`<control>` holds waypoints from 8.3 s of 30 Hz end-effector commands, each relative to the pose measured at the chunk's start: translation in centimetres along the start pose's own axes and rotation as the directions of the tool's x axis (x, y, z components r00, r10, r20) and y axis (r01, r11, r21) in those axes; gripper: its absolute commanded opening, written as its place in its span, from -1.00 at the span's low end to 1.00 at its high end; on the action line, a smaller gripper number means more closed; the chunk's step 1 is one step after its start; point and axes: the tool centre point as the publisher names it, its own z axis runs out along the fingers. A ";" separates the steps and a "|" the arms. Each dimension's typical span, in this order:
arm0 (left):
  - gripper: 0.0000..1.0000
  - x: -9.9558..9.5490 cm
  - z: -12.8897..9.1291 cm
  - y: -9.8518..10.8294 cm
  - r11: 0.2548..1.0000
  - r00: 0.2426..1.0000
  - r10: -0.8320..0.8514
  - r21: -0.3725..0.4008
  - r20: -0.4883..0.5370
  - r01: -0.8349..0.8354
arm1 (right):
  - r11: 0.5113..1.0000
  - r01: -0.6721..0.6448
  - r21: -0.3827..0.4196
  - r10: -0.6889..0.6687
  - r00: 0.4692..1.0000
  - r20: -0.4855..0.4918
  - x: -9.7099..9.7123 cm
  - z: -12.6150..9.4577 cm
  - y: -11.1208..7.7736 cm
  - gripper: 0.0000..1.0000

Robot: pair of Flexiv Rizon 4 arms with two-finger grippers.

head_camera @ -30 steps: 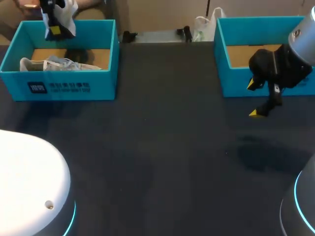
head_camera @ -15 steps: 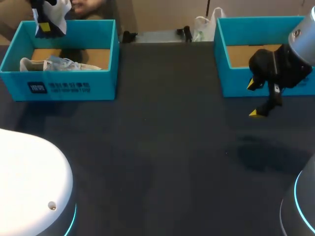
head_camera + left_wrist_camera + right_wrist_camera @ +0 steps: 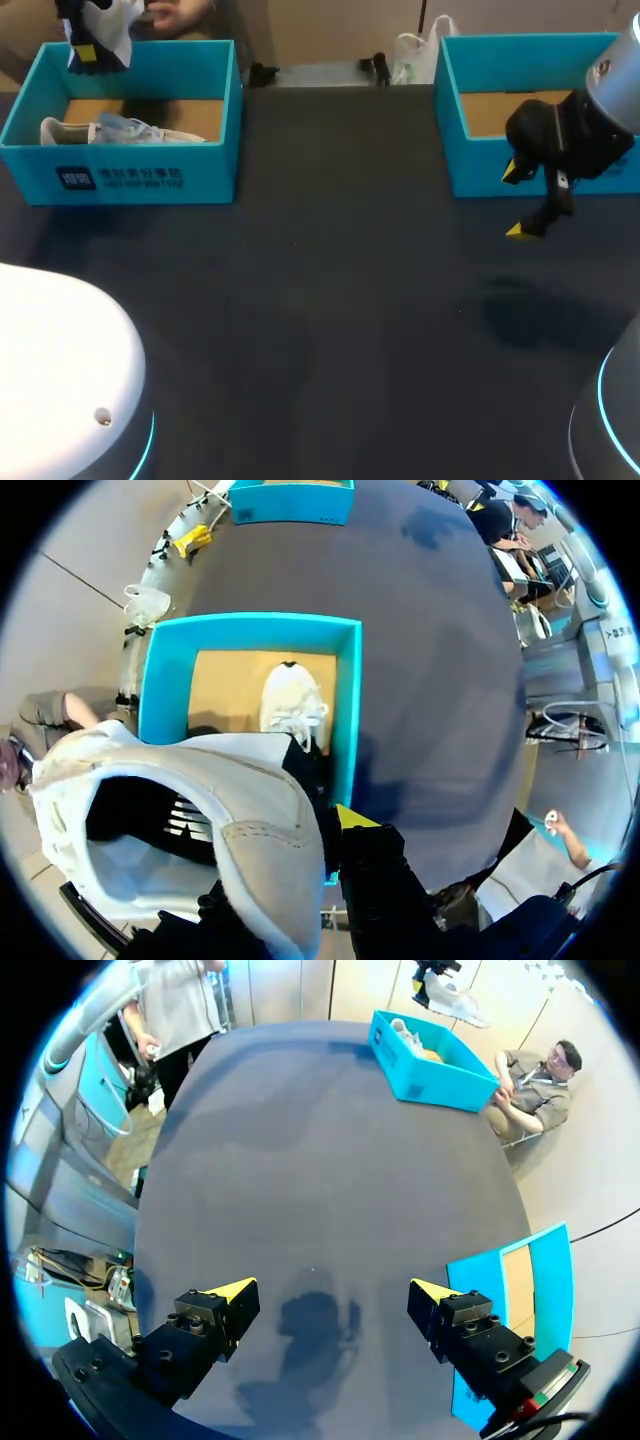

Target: Take the shoe out of the shoebox, open the shoe tongue, remove and reinsert the insole, then place the shoe into the shoebox

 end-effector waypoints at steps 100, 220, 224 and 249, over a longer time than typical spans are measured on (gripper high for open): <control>-1.00 -11.5 5.9 12.9 -0.057 -0.032 0.989 -0.169 -0.147 -0.984 | 1.000 0.000 0.001 0.000 1.000 0.002 0.0 0.1 0.0 1.00; 0.05 -10.1 11.2 9.5 -0.138 -0.138 0.990 -0.111 -0.009 -0.984 | 1.000 0.000 0.001 0.000 1.000 0.002 0.0 0.1 0.0 1.00; 0.31 -8.6 10.9 10.0 -0.138 -0.138 0.990 -0.127 -0.007 -0.982 | 1.000 0.000 0.001 0.000 1.000 0.002 0.0 0.1 0.0 1.00; 1.00 -5.4 8.6 11.5 -0.164 -0.160 0.986 -0.092 -0.045 -0.982 | 1.000 0.000 0.001 0.000 1.000 0.002 0.0 0.1 0.0 1.00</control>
